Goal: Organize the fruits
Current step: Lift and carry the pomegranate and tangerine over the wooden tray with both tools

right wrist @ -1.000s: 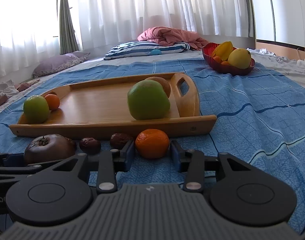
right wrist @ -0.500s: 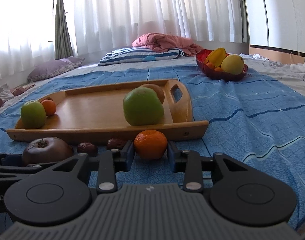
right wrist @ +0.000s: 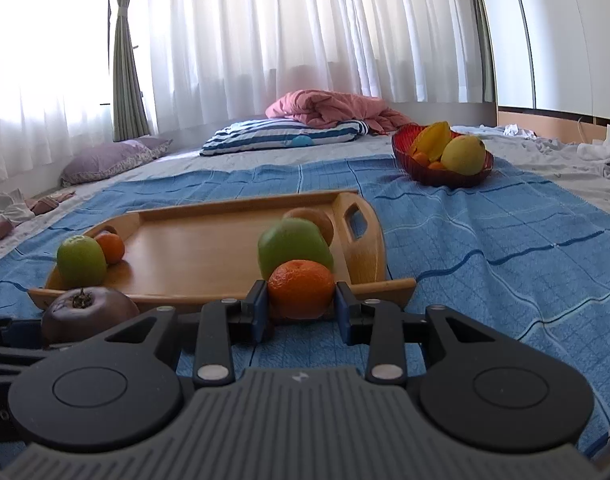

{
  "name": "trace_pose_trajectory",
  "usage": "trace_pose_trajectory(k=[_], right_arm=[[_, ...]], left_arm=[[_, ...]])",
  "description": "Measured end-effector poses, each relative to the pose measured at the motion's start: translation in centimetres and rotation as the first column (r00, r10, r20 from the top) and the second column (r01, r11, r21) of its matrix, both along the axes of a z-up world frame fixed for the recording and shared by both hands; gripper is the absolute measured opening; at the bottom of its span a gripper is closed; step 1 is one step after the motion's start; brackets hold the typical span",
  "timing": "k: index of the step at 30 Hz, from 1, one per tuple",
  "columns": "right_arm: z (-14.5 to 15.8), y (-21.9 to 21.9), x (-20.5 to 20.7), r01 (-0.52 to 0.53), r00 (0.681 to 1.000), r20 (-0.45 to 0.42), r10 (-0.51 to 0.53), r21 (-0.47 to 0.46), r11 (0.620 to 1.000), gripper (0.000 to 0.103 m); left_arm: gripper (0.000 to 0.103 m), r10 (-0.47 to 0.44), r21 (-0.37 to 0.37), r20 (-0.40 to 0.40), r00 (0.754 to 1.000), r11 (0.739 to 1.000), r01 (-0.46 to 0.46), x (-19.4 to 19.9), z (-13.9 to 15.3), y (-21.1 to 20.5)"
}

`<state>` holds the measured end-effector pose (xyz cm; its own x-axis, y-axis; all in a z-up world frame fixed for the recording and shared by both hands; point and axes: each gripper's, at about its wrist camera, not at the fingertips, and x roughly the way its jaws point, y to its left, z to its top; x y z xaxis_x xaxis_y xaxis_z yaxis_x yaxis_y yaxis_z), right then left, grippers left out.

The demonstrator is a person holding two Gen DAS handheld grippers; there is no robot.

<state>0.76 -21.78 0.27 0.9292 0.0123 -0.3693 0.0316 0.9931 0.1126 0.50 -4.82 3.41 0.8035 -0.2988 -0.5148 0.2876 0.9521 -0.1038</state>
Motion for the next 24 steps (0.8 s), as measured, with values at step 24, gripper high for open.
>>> trace_pose_trajectory(k=[24], right_arm=[[5.1,-1.1,4.1,-0.051,0.999,0.013,0.051,0.009,0.999,0.039]], left_arm=[[0.061,0.158,-0.06,0.032,0.987,0.986,-0.156,8.1,7.1,7.6]])
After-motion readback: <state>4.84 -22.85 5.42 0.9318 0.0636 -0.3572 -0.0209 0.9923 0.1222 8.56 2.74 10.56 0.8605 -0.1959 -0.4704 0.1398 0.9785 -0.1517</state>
